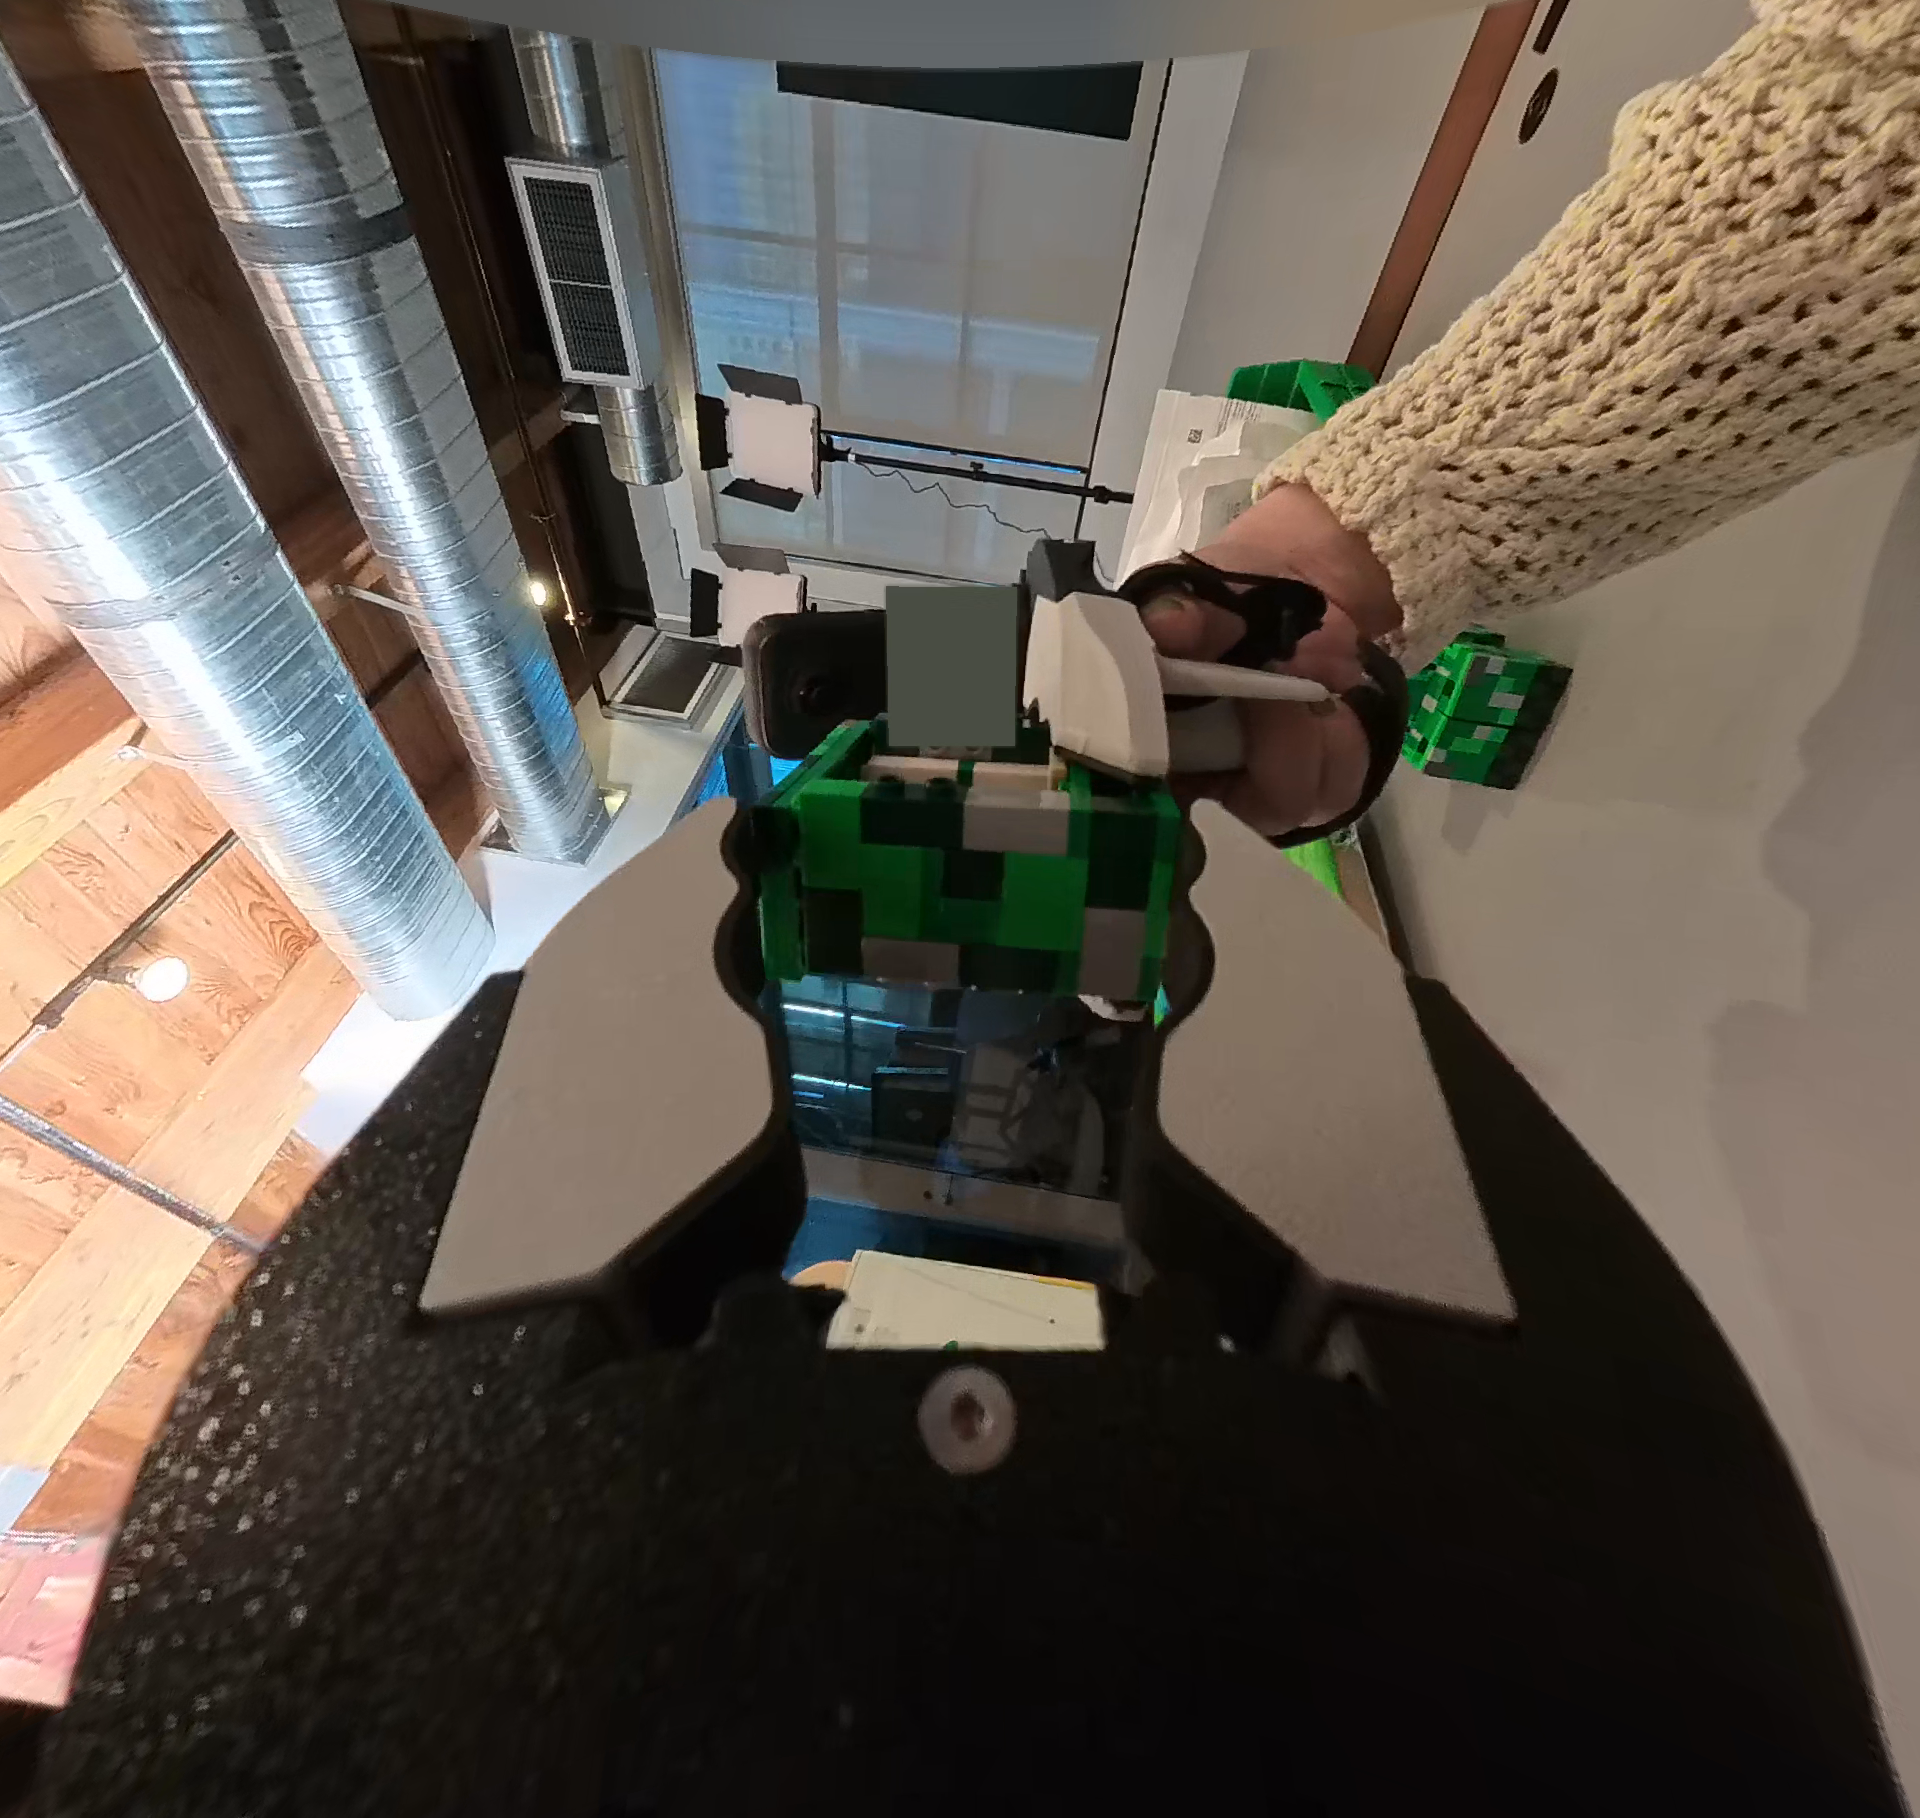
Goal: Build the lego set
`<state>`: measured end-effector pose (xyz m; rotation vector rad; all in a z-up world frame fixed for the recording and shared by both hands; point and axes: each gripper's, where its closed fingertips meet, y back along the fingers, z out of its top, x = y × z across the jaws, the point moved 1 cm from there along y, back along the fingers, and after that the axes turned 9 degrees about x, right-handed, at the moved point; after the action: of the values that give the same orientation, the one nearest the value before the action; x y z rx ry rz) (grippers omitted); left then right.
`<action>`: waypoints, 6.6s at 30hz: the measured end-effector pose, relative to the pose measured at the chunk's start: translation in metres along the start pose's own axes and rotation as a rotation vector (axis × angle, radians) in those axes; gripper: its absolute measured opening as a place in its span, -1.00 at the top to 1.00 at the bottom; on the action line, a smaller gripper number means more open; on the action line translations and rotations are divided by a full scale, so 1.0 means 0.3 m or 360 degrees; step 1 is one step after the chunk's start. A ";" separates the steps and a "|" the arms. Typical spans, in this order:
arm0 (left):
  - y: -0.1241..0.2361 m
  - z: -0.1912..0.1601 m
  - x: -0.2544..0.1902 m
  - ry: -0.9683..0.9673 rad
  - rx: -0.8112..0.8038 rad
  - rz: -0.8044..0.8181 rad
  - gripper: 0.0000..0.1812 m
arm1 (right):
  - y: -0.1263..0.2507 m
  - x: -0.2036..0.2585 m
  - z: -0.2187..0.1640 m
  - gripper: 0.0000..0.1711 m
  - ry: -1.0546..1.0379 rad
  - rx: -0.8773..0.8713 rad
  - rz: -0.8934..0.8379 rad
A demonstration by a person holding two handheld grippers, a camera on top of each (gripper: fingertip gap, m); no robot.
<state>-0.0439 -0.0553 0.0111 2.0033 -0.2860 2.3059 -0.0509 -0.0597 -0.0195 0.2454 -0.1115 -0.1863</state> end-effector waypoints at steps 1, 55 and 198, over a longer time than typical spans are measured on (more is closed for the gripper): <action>0.000 0.003 0.000 0.0012 -0.0015 -0.0003 0.17 | 0.000 0.001 0.000 0.52 0.0001 -0.0001 0.0004; -0.023 -0.023 0.004 -0.0104 0.0095 0.0092 0.17 | 0.048 -0.013 0.031 0.52 0.0038 -0.0165 -0.0017; 0.578 -0.369 -0.464 0.1989 0.1040 0.0811 0.41 | -0.311 -0.645 -0.691 1.00 -0.0141 0.1286 -0.0518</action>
<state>-0.1619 -0.1952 -0.1566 0.1571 0.0952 3.7211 -0.2284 -0.0628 -0.2597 1.0642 -0.2328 -0.4736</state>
